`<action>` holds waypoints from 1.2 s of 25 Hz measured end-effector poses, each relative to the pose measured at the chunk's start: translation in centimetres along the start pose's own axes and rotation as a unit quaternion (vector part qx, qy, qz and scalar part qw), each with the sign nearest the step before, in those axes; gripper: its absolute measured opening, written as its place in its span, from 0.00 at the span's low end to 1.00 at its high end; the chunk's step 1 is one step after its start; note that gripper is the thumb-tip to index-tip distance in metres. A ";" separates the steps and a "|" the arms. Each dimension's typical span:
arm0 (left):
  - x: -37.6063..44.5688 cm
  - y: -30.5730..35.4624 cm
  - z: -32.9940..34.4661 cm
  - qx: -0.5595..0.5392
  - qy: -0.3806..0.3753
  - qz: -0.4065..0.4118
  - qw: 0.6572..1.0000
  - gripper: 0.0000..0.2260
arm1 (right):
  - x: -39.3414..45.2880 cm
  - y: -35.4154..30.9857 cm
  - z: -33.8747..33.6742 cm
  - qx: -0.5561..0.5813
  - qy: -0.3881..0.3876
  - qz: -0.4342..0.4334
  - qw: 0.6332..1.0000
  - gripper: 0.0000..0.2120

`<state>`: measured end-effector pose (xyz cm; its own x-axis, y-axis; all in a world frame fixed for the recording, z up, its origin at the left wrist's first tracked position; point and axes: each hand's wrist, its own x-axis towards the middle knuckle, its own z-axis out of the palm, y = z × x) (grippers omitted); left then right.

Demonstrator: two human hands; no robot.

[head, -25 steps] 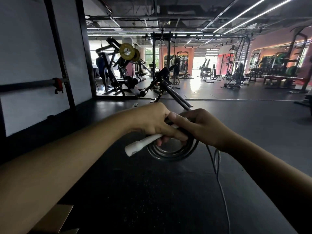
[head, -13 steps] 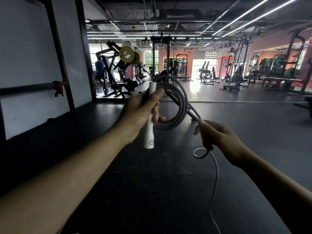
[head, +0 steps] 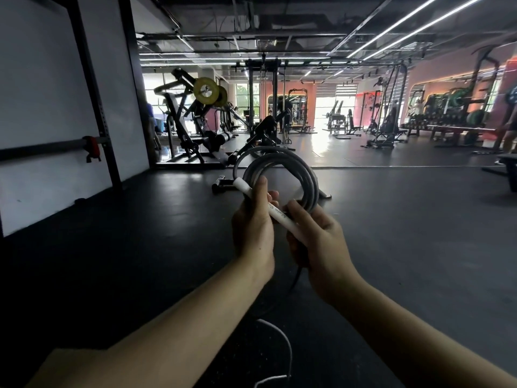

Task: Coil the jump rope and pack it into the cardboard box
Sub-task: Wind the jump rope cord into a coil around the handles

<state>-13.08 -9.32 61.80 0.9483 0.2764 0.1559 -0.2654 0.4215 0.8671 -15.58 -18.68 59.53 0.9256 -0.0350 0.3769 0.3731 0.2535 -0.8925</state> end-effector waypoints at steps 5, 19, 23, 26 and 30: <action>2.3 2.1 -3.7 0.065 -0.187 -0.052 0.979 0.06 | 1.8 -2.4 -2.1 -0.136 -0.030 0.041 0.989 0.11; 0.6 6.1 -1.5 0.618 -0.394 0.212 0.647 0.51 | 3.6 -7.5 -2.0 -0.578 -0.232 -0.047 0.781 0.07; 1.6 5.2 -2.1 0.604 -0.379 0.155 0.684 0.34 | 2.7 -6.9 -2.5 -0.521 -0.235 -0.021 0.820 0.05; 1.9 5.6 -2.3 0.548 -0.385 0.162 0.724 0.24 | 2.1 -7.2 -2.9 -0.335 -0.208 0.054 0.917 0.15; 2.3 6.4 -3.0 0.508 -0.403 0.130 0.750 0.24 | 1.8 -7.7 -3.8 -0.305 -0.146 0.040 0.940 0.25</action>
<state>-13.12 -3.44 66.26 0.7926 -0.5503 0.2626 -0.5792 -0.5449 0.6063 -16.56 -24.32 66.11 0.9286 0.2493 0.2750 0.3526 -0.3612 -0.8633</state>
